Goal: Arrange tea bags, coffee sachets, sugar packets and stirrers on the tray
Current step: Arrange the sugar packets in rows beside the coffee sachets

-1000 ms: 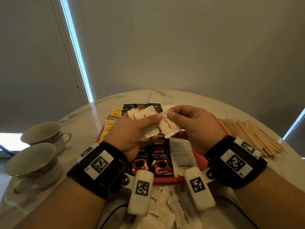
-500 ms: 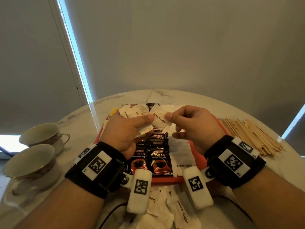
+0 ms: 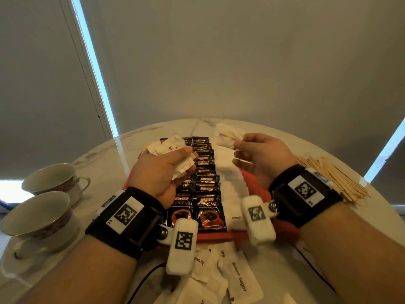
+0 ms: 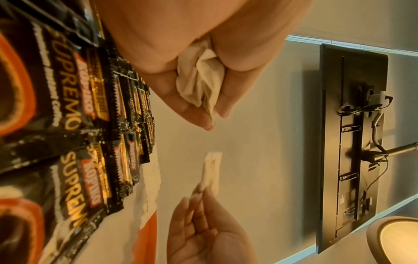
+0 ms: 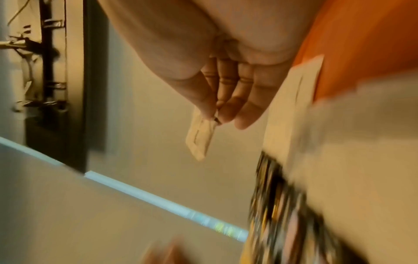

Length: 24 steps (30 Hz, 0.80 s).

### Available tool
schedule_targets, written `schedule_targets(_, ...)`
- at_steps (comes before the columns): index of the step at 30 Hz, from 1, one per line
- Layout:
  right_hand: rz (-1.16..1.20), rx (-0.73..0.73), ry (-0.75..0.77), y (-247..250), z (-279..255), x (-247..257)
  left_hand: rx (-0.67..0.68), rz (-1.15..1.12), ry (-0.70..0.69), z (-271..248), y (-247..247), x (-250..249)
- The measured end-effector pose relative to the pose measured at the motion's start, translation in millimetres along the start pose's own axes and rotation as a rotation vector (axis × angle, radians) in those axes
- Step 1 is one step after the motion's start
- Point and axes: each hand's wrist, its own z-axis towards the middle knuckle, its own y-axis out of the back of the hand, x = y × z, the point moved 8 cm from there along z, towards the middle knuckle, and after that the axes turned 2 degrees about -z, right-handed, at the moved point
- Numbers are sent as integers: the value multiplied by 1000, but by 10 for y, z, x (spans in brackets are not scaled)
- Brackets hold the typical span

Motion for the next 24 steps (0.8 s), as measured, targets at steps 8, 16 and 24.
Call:
schedule_targets(8, -498, -216, -227, 863, 549, -180, 1, 6, 13, -18, -16, 6)
schedule_targets(16, -661, -185, -355, 795, 571, -284, 6, 25, 7, -34, -26, 2)
schedule_targets(24, -967, -168, -341, 768, 601, -213, 3, 45, 48, -45, -37, 31)
